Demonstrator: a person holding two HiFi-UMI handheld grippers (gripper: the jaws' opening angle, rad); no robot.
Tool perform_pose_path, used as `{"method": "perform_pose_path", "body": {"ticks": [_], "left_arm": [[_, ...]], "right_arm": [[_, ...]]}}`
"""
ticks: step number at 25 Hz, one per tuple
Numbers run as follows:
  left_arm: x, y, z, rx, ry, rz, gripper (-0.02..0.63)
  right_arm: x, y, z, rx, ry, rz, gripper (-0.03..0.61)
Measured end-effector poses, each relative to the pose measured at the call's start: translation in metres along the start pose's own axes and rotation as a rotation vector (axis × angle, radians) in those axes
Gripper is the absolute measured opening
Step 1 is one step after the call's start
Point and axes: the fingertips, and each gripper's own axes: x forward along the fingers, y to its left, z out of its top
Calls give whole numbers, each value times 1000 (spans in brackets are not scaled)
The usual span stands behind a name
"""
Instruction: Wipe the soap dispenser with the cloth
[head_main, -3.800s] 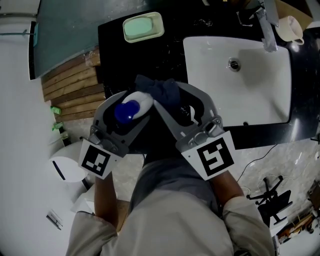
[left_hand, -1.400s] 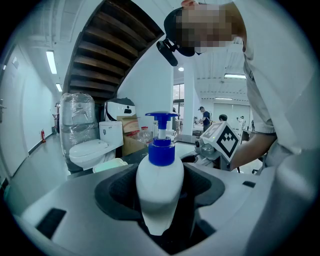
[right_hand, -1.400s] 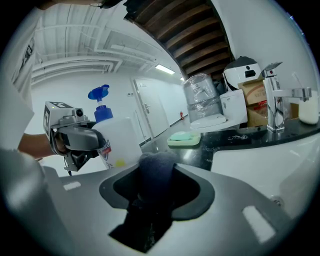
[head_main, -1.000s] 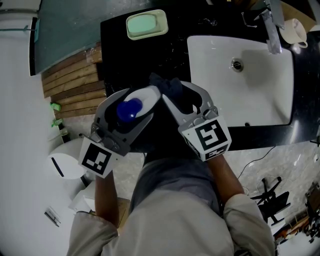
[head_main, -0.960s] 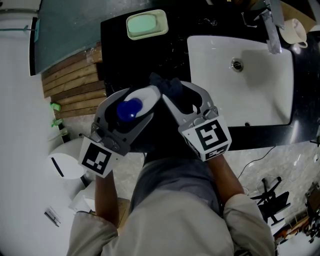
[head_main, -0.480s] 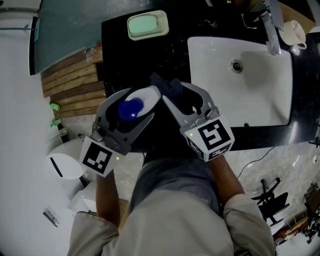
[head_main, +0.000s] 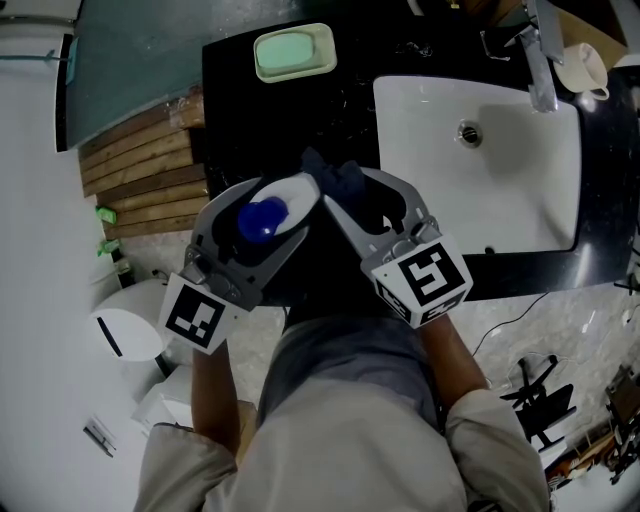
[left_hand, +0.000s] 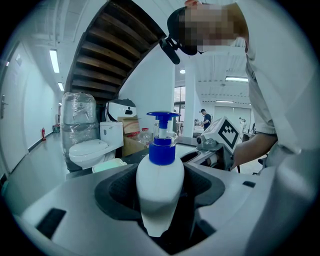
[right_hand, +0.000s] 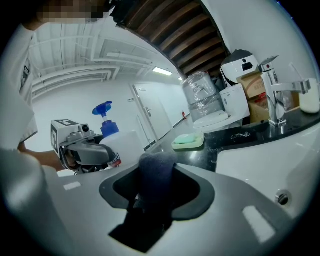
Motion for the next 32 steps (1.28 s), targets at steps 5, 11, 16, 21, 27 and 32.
{"method": "perform_pose_path", "body": {"ticks": [5,11,16,21,27,32], "left_arm": [[1,0,0,-2,-6,-2,272],[0,-1,0,-9,-12,-6,272],[1,0,0,-11,-12,-10,272],[1,-1,-1,-11,-15,-15,272],[1,-1,0,-13,-19,-17,272],[1,-1,0,-14,-20,-18,272]], "right_arm": [[-2,3,3,-16,-3,0,164],[-4,7,9,-31,-11,14,164],[-5,8,13,-38,-16,17,164],[-8,11,17,-48,-22,20,164],[-10,13,23,-55,-33,21,164],[-13,16,28,-69,-44,19,164]]}}
